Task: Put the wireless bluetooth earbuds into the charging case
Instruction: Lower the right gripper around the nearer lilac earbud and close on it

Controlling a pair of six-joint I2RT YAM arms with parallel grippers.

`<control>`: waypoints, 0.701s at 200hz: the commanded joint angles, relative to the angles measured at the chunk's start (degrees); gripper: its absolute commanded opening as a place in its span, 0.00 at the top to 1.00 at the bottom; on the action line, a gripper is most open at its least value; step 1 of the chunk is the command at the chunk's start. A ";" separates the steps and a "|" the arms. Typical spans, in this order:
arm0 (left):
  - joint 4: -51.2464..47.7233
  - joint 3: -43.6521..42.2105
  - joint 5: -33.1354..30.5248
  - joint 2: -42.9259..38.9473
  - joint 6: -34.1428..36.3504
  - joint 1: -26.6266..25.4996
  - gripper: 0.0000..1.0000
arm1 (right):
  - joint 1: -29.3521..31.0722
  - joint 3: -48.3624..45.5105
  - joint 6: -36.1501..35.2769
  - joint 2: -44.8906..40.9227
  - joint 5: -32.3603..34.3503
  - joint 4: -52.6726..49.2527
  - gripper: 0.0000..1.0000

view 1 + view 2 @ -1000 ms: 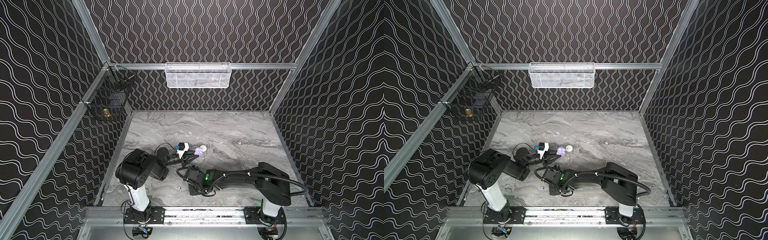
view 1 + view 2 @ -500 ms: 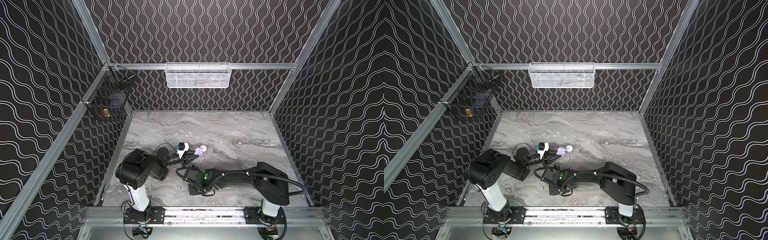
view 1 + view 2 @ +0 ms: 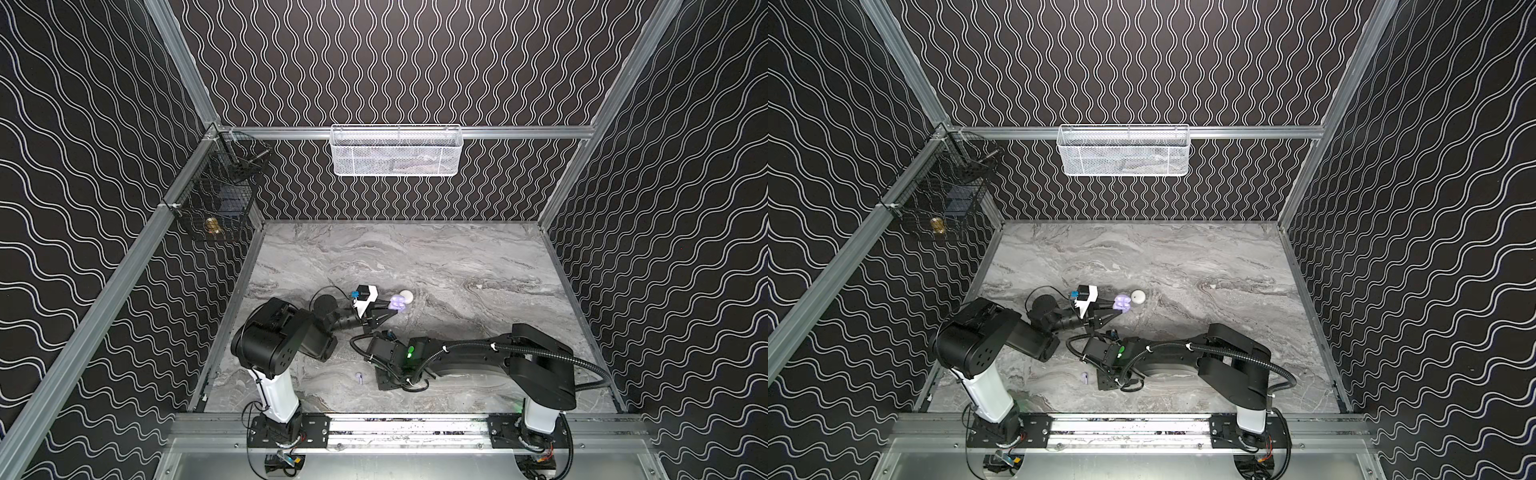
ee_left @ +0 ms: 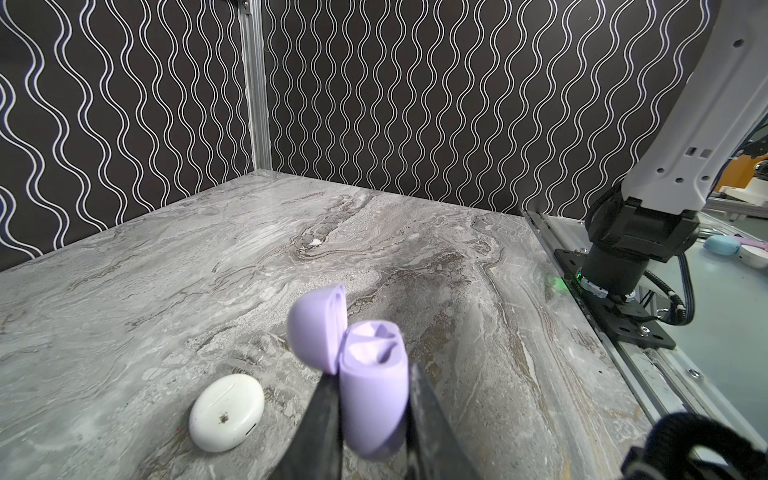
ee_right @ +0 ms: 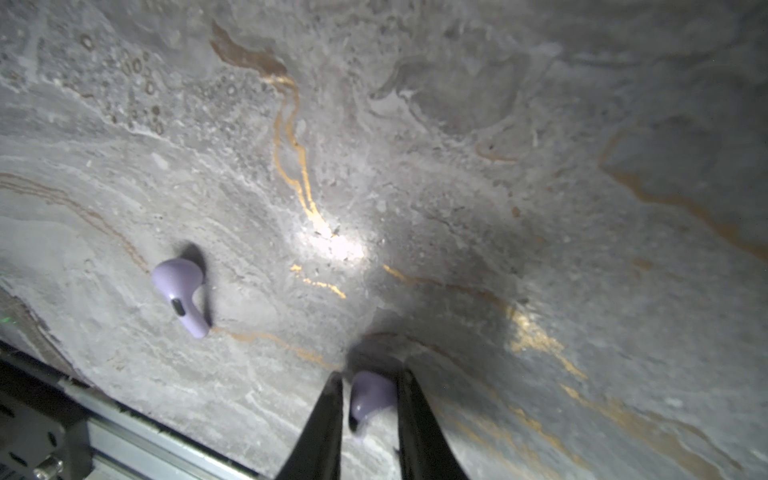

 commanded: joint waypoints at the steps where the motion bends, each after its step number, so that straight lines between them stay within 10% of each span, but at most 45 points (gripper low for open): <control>1: 1.92 0.42 0.18 0.01 -0.65 0.10 0.79 | 0.01 0.61 -0.03 0.83 0.78 -1.52 0.75; 140: 1.92 0.69 0.27 0.19 -1.00 0.17 0.79 | 1.62 3.38 -3.22 2.02 2.29 -5.80 0.71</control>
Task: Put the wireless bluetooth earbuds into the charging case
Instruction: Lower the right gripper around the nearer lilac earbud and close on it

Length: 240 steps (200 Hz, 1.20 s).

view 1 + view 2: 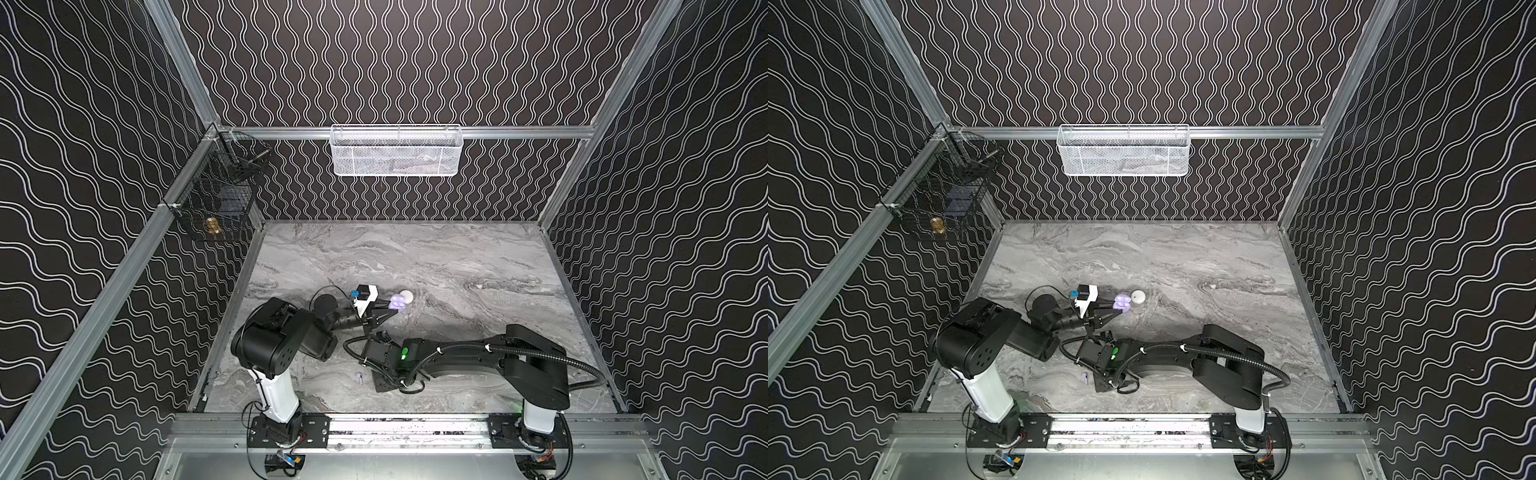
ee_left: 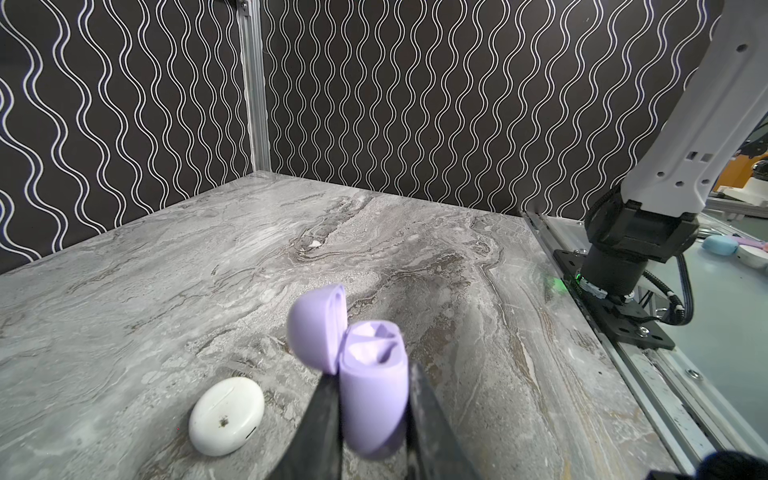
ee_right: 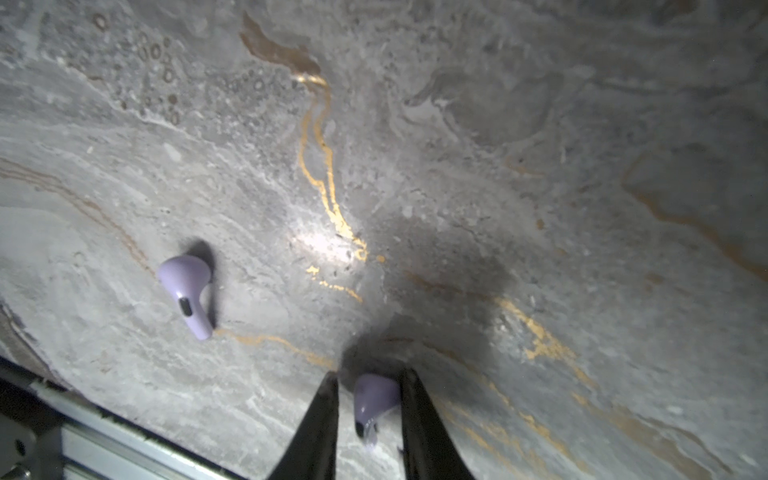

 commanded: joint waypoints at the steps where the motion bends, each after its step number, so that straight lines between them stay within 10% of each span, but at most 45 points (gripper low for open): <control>1: 1.90 0.38 0.12 0.16 -0.83 0.15 0.79 | 0.18 0.50 -1.25 0.14 0.34 -3.09 0.72; 240: 1.90 0.56 0.19 0.34 -1.36 0.34 0.78 | 0.49 3.72 -3.20 3.21 2.33 -7.42 0.73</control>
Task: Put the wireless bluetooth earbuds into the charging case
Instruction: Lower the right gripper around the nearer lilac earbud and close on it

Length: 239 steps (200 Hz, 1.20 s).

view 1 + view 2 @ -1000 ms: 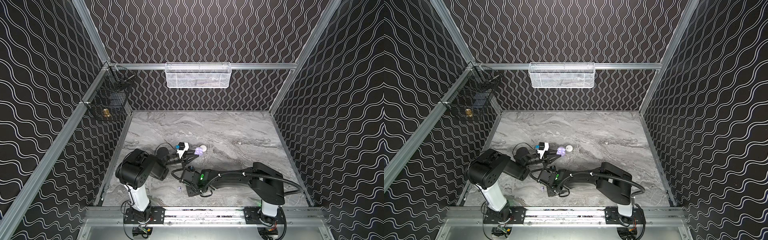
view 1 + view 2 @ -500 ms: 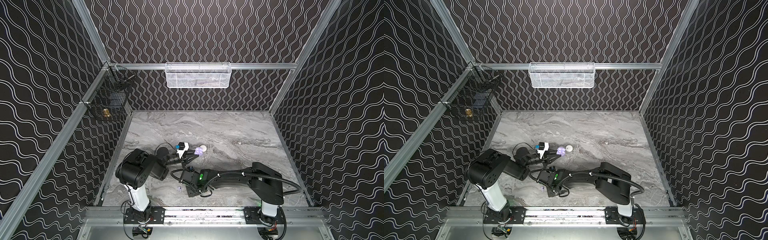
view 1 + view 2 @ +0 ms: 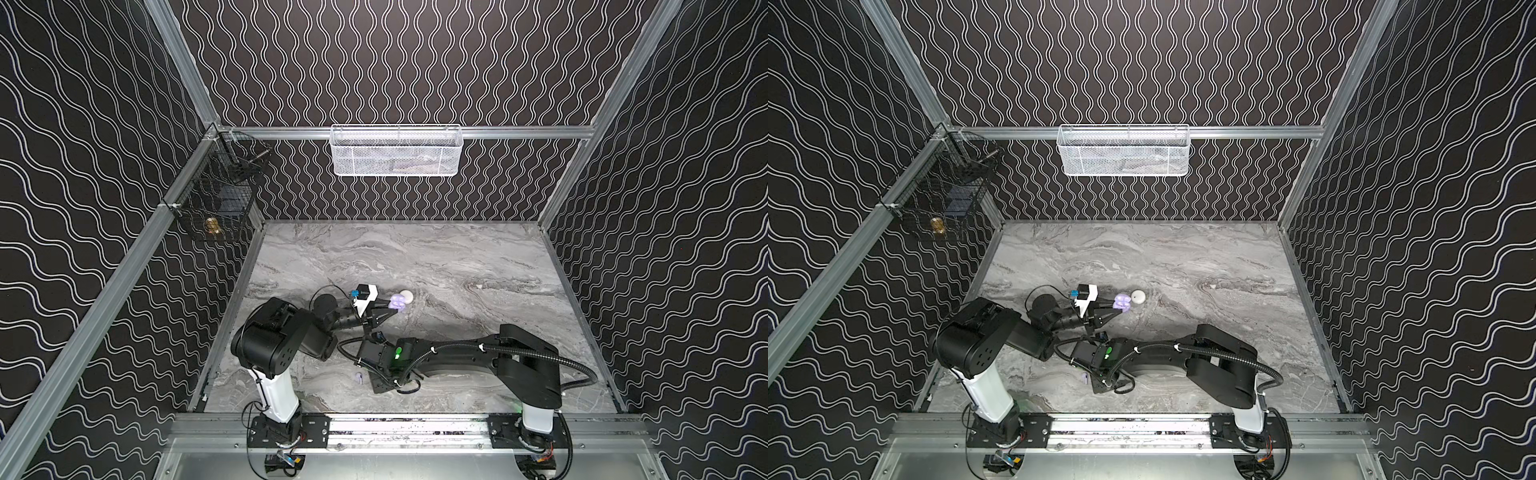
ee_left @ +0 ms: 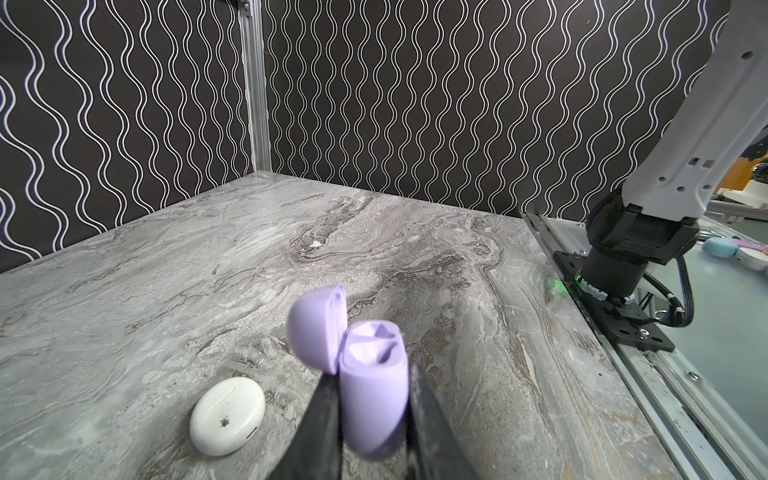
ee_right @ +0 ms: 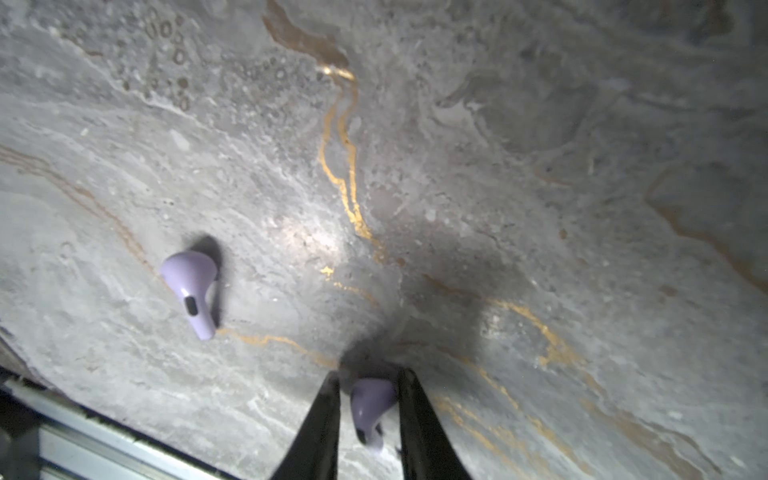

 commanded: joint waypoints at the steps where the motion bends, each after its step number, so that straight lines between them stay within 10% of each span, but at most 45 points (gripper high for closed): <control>1: 1.90 0.45 0.20 0.30 -1.01 0.18 0.78 | 0.05 0.13 -0.56 0.70 1.36 -4.05 0.73; 239: 1.89 0.80 0.16 0.65 -1.67 0.31 0.78 | 1.85 3.90 -7.51 2.54 2.95 -6.69 0.71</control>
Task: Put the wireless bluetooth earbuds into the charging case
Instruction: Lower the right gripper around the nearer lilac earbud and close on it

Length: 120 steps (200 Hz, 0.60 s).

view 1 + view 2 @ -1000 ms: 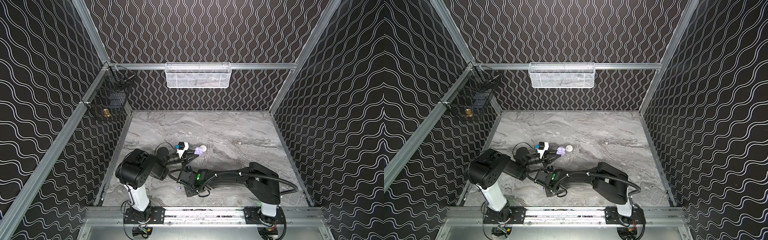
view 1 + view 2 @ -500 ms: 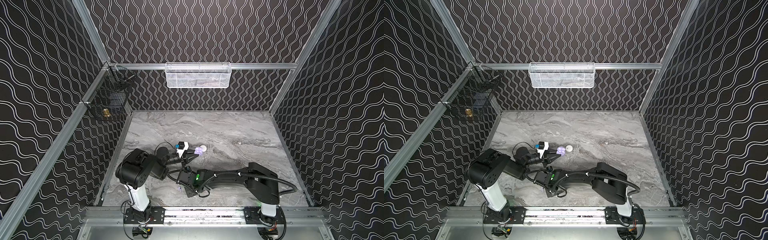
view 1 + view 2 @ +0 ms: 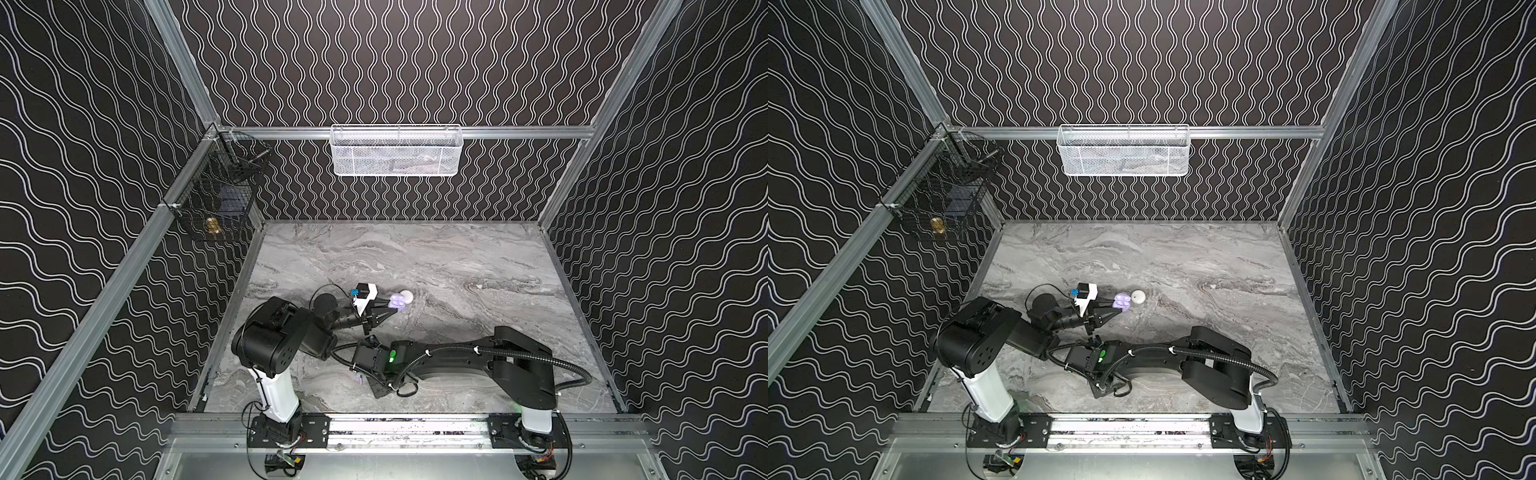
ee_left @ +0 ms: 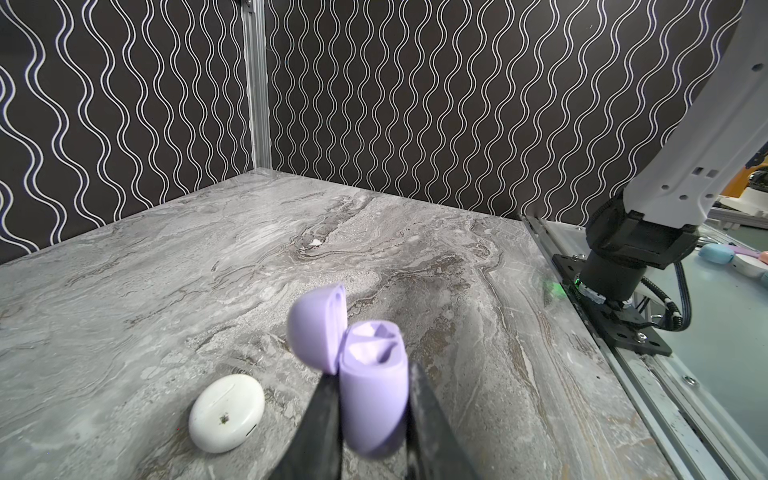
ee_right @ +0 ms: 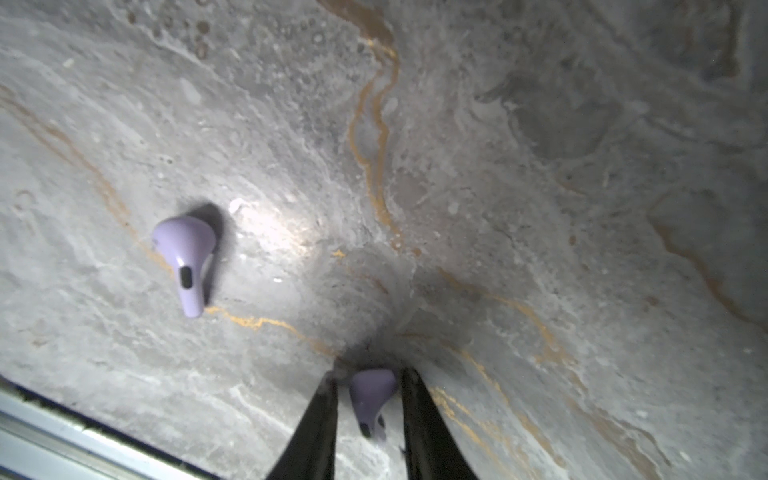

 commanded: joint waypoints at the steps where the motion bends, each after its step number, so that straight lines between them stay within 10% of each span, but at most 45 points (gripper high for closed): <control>1: 1.90 0.47 0.02 0.25 -0.64 0.09 0.78 | 0.14 0.72 -1.24 0.64 0.57 -2.24 0.71; 120: 1.90 0.57 -0.04 0.34 -0.88 0.13 0.78 | 0.15 1.87 -4.42 1.19 2.32 -2.82 0.71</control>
